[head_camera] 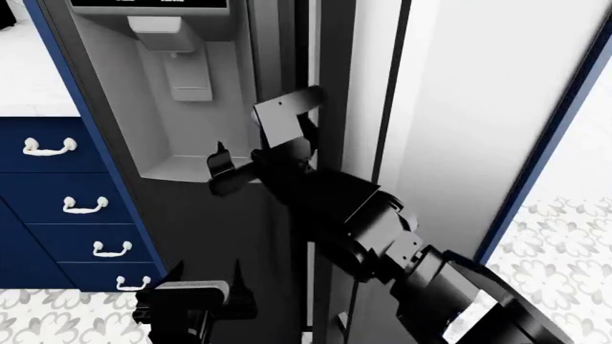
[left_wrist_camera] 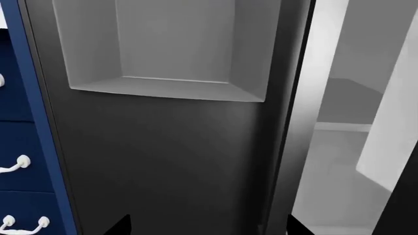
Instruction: Open the fridge door
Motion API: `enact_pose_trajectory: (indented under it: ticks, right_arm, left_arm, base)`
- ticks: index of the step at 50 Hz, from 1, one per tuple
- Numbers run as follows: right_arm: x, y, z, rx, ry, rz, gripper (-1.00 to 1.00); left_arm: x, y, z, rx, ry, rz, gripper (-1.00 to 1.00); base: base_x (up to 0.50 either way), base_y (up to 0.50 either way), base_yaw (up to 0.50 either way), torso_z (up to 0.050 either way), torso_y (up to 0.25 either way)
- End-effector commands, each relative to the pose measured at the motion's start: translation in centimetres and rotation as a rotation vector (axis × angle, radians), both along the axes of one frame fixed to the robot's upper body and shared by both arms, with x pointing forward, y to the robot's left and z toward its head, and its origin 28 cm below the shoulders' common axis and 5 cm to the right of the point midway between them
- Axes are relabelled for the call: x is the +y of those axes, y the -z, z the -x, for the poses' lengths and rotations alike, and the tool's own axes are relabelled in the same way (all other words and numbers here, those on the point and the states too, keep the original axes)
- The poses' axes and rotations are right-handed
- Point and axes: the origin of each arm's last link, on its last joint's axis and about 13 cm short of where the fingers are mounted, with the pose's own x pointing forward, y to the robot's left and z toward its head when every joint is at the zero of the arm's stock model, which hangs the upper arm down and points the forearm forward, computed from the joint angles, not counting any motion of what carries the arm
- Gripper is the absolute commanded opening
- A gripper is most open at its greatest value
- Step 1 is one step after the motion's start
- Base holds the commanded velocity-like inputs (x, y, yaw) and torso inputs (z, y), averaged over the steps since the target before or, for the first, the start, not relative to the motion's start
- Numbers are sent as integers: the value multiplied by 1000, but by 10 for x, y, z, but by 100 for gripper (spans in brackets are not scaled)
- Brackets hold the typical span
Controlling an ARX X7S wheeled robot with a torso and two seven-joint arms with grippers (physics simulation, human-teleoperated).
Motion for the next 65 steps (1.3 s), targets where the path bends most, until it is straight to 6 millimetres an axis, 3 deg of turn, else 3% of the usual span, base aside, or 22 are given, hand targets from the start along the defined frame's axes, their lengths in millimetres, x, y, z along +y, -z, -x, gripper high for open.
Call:
enact_pose_trajectory:
  ticks: [1, 7, 8, 13, 25, 30, 37, 55, 65]
  right_arm:
    - [-11, 7, 4, -5, 110, -73, 100]
    - [-15, 8, 10, -38, 182, -108, 100]
    - [-10, 27, 18, -82, 271, -94, 100]
    - [-14, 34, 20, -100, 330, -69, 100]
    - [-22, 34, 31, -135, 417, -96, 100]
    - [-21, 23, 50, -250, 462, -54, 100]
    - [-29, 35, 54, -213, 516, -79, 100]
    - [-36, 37, 63, -294, 657, 16, 100]
    - [-44, 42, 73, -282, 761, -70, 100]
  left_arm:
    - [0, 0, -1, 1, 0, -2, 100]
    - [0, 0, 0, 1, 0, -2, 100]
    - [0, 0, 0, 2, 1, -1, 100]
    - [0, 0, 0, 1, 3, 0, 100]
    - [0, 0, 0, 1, 3, -2, 100]
    - [0, 0, 1, 1, 2, -4, 100]
    - [0, 0, 1, 0, 3, -7, 100]
    - [-1, 0, 1, 1, 5, -7, 100]
    - [-1, 0, 0, 2, 6, -9, 100]
  base:
    - [0, 0, 0, 0, 0]
    - [0, 0, 0, 0, 0]
    - [0, 0, 0, 0, 0]
    - [0, 0, 0, 0, 0]
    - [0, 0, 0, 0, 0]
    - [0, 0, 0, 0, 0]
    - [0, 0, 0, 0, 0]
    - [0, 0, 0, 0, 0]
    - [0, 0, 0, 0, 0]
